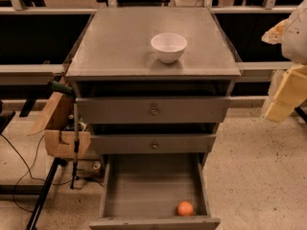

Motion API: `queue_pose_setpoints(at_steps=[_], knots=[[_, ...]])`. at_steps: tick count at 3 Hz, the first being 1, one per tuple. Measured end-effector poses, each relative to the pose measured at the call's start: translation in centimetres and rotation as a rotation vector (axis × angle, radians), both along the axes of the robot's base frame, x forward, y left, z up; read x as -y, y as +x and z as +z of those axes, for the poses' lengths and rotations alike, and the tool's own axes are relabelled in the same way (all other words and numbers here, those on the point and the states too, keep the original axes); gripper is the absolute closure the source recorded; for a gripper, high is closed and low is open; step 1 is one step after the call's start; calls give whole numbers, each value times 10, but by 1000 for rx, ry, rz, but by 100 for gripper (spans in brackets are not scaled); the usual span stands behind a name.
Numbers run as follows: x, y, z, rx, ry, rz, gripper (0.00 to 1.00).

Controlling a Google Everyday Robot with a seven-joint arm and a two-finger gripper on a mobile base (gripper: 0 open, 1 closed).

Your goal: Open top drawer

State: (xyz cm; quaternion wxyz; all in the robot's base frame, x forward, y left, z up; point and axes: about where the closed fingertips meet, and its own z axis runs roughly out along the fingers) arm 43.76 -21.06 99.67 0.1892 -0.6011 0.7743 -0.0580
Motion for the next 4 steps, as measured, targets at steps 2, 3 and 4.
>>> queue_pose_setpoints(at_steps=[2, 3, 4], knots=[[-16, 22, -27, 3, 13, 5, 0], [-18, 23, -36, 0, 14, 7, 0], [-20, 25, -38, -2, 14, 7, 0]])
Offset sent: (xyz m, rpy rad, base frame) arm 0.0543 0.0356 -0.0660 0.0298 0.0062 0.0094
